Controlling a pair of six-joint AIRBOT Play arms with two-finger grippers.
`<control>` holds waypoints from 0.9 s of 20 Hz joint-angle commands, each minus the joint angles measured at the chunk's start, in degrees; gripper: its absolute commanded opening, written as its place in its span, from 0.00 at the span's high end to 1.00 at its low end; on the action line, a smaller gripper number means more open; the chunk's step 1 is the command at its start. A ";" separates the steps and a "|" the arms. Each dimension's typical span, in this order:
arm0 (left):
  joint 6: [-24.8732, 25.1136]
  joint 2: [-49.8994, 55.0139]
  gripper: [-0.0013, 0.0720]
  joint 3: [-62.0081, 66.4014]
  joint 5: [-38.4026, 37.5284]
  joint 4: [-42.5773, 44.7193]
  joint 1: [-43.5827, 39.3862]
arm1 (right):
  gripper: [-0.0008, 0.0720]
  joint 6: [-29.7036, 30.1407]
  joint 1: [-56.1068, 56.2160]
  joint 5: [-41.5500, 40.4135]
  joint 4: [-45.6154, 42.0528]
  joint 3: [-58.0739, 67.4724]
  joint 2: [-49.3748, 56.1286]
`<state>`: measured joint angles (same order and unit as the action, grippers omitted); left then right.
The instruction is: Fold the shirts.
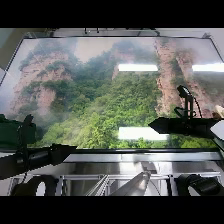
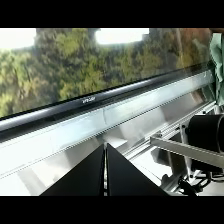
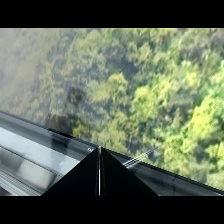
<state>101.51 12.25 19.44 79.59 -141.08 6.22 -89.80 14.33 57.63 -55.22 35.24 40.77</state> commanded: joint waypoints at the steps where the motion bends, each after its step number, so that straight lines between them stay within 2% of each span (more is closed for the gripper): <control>1: -0.48 -0.76 0.95 0.00 -0.17 0.07 0.00 | 0.96 -0.02 0.04 0.02 -0.02 -0.02 -0.04; 5: -1.68 -0.76 0.95 0.37 -1.31 0.11 0.00 | 0.96 -0.02 0.04 0.02 -0.02 -0.02 -0.04; 6: -1.77 -0.74 0.75 1.09 -2.19 0.15 0.02 | 0.96 -0.02 0.04 0.04 -0.02 -0.02 -0.04; 7: -1.77 -0.74 0.47 2.47 -3.54 0.68 0.02 | 0.96 -0.02 0.04 0.04 -0.02 -0.02 -0.04; 9: -1.84 -0.72 0.14 6.38 -7.74 4.00 0.17 | 0.96 -0.02 0.04 0.02 -0.02 -0.02 -0.04; 10: -2.21 -0.09 0.10 9.16 -9.73 7.34 0.35 | 0.96 -0.02 0.04 0.02 -0.02 -0.02 -0.04; 11: -2.21 1.44 0.10 12.13 -10.19 11.26 0.92 | 0.96 -0.02 0.04 0.02 -0.02 -0.02 -0.04; 15: -2.14 16.59 0.10 26.47 -3.96 30.88 7.43 | 0.96 -0.02 0.04 0.02 -0.02 -0.02 -0.04; 18: -1.92 29.86 0.10 34.51 -3.78 36.06 15.26 | 0.96 -0.02 0.04 0.02 -0.02 -0.02 -0.04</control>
<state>99.44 31.51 46.35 74.67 -114.06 15.55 -89.80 14.33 57.65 -55.27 35.24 40.77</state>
